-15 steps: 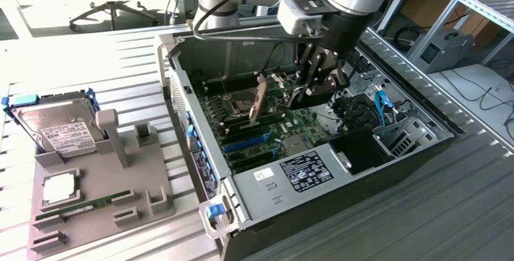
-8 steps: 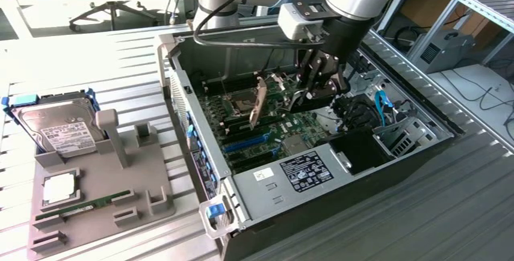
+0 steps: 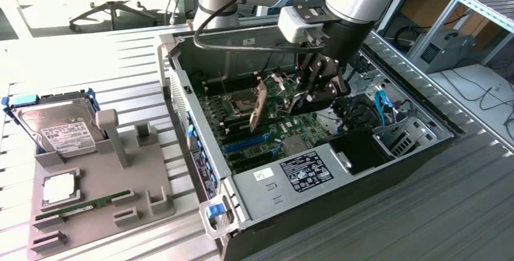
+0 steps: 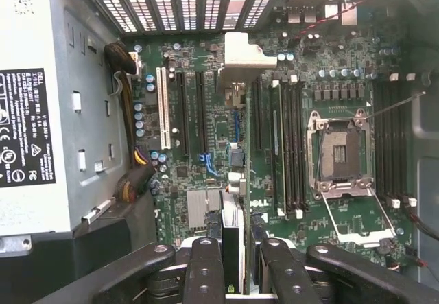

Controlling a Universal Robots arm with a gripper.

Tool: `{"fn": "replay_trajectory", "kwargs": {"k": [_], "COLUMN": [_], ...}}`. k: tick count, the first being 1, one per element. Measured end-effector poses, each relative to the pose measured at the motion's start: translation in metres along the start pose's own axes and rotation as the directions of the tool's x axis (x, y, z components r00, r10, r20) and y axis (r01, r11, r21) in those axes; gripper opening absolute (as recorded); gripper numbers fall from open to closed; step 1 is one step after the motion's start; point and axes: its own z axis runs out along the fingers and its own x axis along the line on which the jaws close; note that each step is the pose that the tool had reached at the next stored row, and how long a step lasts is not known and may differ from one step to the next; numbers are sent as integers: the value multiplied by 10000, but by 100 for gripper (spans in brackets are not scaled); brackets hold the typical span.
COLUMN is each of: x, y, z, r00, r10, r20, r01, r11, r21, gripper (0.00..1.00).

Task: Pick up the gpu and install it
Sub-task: 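Insert the gpu into the slot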

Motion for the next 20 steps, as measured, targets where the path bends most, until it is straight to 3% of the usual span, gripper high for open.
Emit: {"fn": "replay_trajectory", "kwargs": {"k": [16, 17, 20], "x": [61, 63, 64], "y": [84, 98, 112], "z": [36, 44, 55], "r00": [10000, 10000, 9991], "r10": [1, -2, -13], "r20": [5, 79, 421], "r01": [-1, 2, 14], "r11": [10000, 10000, 10000], "r21": [0, -4, -24], "gripper": [27, 27, 27]}}
